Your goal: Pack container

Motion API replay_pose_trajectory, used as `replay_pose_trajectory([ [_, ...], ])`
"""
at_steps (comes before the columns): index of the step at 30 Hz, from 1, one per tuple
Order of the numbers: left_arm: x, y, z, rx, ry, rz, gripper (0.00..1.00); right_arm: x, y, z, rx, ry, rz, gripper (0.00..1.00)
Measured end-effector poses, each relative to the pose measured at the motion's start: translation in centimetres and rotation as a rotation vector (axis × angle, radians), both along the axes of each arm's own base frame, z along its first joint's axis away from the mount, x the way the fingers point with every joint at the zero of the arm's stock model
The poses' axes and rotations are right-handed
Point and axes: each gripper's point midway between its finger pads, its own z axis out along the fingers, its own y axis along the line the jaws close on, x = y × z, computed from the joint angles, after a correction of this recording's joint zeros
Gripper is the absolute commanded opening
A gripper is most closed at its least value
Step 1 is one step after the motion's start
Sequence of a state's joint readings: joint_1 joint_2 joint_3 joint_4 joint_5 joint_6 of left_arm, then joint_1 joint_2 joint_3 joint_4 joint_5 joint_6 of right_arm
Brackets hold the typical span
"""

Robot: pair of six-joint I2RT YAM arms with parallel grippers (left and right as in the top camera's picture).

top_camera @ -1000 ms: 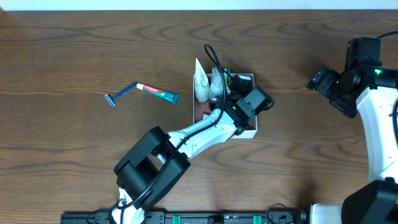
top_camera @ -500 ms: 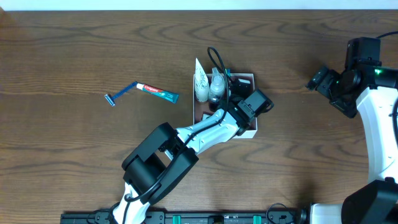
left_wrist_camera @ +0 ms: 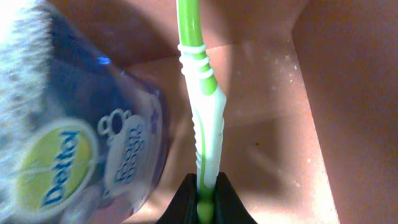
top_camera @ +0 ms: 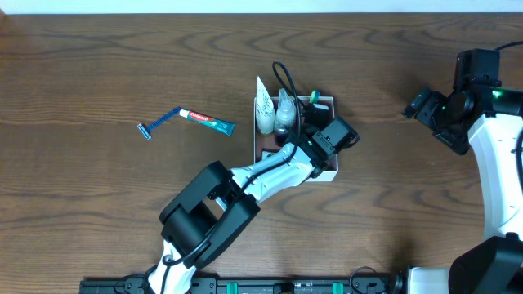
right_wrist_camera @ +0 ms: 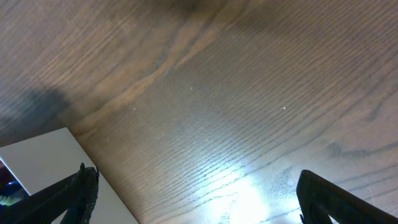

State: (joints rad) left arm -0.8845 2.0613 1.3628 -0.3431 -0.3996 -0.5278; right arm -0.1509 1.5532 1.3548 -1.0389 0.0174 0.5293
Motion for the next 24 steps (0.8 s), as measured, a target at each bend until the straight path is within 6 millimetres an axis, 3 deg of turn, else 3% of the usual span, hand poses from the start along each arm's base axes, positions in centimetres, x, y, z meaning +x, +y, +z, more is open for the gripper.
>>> replay_pose_trajectory([
  [12, -0.1, 0.2, 3.0, -0.031, -0.026, 0.000, 0.06, 0.0, 0.0, 0.0, 0.000, 0.000, 0.000, 0.99],
  [24, -1.2, 1.5, 2.4, 0.031, 0.025, 0.000, 0.06, 0.0, 0.0, 0.0, 0.000, 0.000, 0.000, 0.99],
])
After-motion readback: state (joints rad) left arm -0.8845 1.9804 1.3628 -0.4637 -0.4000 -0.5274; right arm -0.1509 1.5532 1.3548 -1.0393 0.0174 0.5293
